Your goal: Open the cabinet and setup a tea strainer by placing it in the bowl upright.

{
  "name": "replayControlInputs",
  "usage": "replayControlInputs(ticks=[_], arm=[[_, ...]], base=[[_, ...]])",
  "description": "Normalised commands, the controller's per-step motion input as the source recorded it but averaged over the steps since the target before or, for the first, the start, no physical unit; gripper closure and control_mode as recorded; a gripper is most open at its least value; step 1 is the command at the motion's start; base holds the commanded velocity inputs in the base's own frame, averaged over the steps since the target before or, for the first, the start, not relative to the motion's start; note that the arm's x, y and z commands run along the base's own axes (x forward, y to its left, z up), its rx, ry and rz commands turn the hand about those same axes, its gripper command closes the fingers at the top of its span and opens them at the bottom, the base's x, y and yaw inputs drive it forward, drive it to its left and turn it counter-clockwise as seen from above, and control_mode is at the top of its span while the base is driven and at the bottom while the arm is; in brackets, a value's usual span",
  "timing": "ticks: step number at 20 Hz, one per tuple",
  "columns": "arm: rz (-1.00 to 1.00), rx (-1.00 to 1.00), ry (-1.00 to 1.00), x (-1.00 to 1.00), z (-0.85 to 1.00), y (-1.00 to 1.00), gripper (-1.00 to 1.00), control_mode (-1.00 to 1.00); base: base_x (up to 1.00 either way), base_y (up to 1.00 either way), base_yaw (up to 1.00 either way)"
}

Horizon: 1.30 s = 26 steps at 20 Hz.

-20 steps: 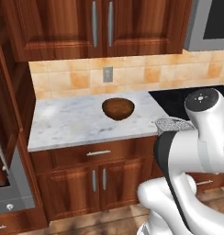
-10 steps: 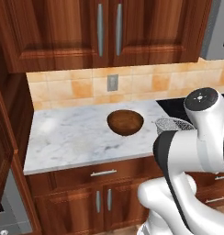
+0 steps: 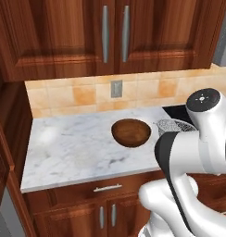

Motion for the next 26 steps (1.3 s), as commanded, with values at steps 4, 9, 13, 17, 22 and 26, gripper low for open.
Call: replayControlInputs(ticks=[4, 9, 13, 17, 22, 26], arm=[[0.0, 0.0, 0.0, 0.0, 0.0, 0.0, 1.0, 1.0], [0.0, 0.0, 0.0, 0.0, 0.0, 0.0, 1.0, 1.0], [0.0, 0.0, 0.0, 0.0, 0.0, 0.0, 1.0, 1.0], [0.0, 0.0, 0.0, 0.0, 0.0, 0.0, 1.0, 1.0], [0.0, 0.0, 0.0, 0.0, 0.0, 0.0, 1.0, 1.0], [0.0, 0.0, 0.0, 0.0, 0.0, 0.0, 1.0, 1.0]], base=[[0.42, 0.0, -0.01], [0.41, 0.0, -0.01], [0.24, 0.06, -0.02], [0.13, 0.2, 0.0], [0.09, 0.32, -0.01], [0.0, 0.39, 0.0]])
